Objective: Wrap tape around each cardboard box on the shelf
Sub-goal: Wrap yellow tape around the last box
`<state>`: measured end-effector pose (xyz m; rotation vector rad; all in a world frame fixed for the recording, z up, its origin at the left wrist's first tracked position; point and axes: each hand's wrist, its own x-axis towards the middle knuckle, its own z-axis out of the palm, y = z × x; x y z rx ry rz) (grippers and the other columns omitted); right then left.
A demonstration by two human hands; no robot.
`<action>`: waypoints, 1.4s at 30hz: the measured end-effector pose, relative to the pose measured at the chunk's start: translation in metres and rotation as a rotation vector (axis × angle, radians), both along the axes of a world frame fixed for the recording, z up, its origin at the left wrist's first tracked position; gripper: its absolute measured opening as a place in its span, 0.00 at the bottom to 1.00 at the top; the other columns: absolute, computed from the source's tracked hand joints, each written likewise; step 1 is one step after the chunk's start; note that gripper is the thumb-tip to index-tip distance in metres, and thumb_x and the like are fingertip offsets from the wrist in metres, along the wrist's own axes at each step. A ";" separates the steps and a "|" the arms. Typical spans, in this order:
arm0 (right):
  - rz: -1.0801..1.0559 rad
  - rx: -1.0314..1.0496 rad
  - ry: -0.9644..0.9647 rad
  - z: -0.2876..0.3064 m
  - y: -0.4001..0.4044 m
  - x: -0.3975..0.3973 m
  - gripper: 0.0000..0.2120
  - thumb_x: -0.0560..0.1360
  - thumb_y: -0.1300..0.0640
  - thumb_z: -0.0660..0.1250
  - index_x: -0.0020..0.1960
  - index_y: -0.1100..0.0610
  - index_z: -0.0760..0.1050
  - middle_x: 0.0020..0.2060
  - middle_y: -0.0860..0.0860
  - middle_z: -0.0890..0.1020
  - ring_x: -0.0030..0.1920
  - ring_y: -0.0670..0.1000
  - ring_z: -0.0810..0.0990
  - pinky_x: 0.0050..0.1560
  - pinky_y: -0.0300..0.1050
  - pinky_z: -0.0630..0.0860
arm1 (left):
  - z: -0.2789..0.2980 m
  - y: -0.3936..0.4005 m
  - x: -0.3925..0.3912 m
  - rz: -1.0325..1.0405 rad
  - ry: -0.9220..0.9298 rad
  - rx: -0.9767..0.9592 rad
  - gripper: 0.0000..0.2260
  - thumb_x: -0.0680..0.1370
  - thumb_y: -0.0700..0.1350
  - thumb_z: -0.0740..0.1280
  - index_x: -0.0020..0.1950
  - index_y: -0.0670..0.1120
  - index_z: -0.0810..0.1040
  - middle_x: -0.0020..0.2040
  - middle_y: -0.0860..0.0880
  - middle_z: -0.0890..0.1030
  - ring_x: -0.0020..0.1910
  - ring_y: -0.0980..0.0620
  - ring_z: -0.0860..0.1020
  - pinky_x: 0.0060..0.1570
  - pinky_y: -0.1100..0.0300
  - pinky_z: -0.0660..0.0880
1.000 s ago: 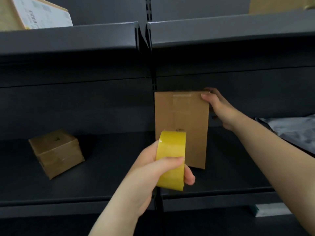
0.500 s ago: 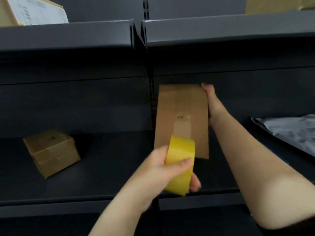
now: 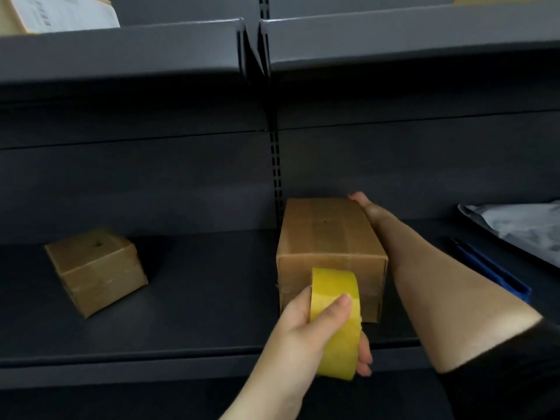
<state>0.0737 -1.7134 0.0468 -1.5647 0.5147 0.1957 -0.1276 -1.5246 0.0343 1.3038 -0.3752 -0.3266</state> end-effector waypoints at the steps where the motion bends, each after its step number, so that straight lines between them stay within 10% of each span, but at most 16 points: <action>1: 0.002 -0.011 -0.011 0.001 -0.002 0.000 0.36 0.60 0.32 0.67 0.58 0.55 0.72 0.49 0.59 0.80 0.49 0.61 0.79 0.51 0.54 0.74 | 0.000 0.001 0.001 -0.002 -0.006 0.005 0.12 0.72 0.52 0.65 0.47 0.44 0.74 0.27 0.44 0.80 0.25 0.49 0.78 0.28 0.63 0.75; 5: -0.069 -0.143 -0.160 0.005 -0.005 -0.003 0.41 0.64 0.38 0.71 0.68 0.58 0.64 0.61 0.60 0.74 0.58 0.62 0.74 0.61 0.55 0.69 | -0.001 0.001 0.000 0.002 0.003 -0.001 0.10 0.72 0.53 0.65 0.43 0.47 0.77 0.28 0.44 0.80 0.26 0.48 0.78 0.29 0.62 0.75; 9: -0.100 -0.615 -0.681 0.017 -0.013 -0.020 0.25 0.74 0.44 0.64 0.67 0.55 0.67 0.63 0.54 0.74 0.62 0.52 0.72 0.57 0.46 0.69 | -0.003 0.006 0.001 -0.003 0.025 -0.001 0.10 0.71 0.53 0.66 0.41 0.46 0.77 0.29 0.42 0.80 0.25 0.47 0.77 0.29 0.62 0.75; 13: 0.327 -0.810 -1.006 0.024 -0.027 -0.076 0.19 0.76 0.41 0.57 0.65 0.43 0.68 0.64 0.43 0.72 0.67 0.43 0.68 0.67 0.41 0.58 | -0.005 0.010 0.004 -0.038 0.078 -0.032 0.11 0.70 0.52 0.68 0.42 0.44 0.77 0.28 0.41 0.80 0.24 0.46 0.77 0.29 0.62 0.75; 19: 0.656 -1.132 -0.554 0.031 0.005 -0.112 0.43 0.64 0.26 0.41 0.72 0.47 0.61 0.74 0.47 0.60 0.73 0.45 0.54 0.73 0.51 0.51 | -0.001 -0.001 0.017 0.008 0.069 -0.017 0.12 0.72 0.52 0.69 0.43 0.43 0.76 0.27 0.43 0.79 0.23 0.48 0.76 0.27 0.62 0.75; 23: 0.637 -1.349 -0.363 0.037 0.026 -0.091 0.40 0.72 0.30 0.44 0.75 0.54 0.52 0.76 0.53 0.52 0.75 0.52 0.50 0.72 0.56 0.55 | 0.002 -0.003 0.029 0.000 0.064 -0.002 0.15 0.70 0.53 0.65 0.46 0.42 0.76 0.28 0.42 0.79 0.24 0.47 0.77 0.28 0.61 0.76; 27: 0.633 -1.352 -0.358 0.035 0.028 -0.074 0.39 0.73 0.31 0.45 0.75 0.55 0.52 0.76 0.54 0.51 0.75 0.52 0.50 0.72 0.55 0.55 | 0.001 0.006 0.041 -0.025 0.109 0.030 0.17 0.69 0.50 0.66 0.53 0.41 0.76 0.34 0.41 0.83 0.32 0.45 0.82 0.33 0.58 0.79; 33: 0.668 -1.321 -0.358 0.036 0.027 -0.074 0.55 0.57 0.23 0.42 0.76 0.54 0.49 0.76 0.54 0.49 0.75 0.52 0.48 0.72 0.55 0.54 | 0.002 0.023 0.066 0.214 -0.295 0.528 0.37 0.53 0.63 0.74 0.58 0.57 0.65 0.56 0.55 0.73 0.54 0.62 0.74 0.54 0.60 0.74; 42: 0.692 -1.236 -0.377 0.031 0.022 -0.069 0.53 0.58 0.23 0.39 0.76 0.53 0.48 0.76 0.52 0.46 0.75 0.50 0.43 0.73 0.59 0.46 | -0.008 0.019 0.077 0.130 -0.406 0.521 0.36 0.58 0.64 0.72 0.62 0.63 0.61 0.56 0.58 0.73 0.53 0.68 0.73 0.54 0.67 0.70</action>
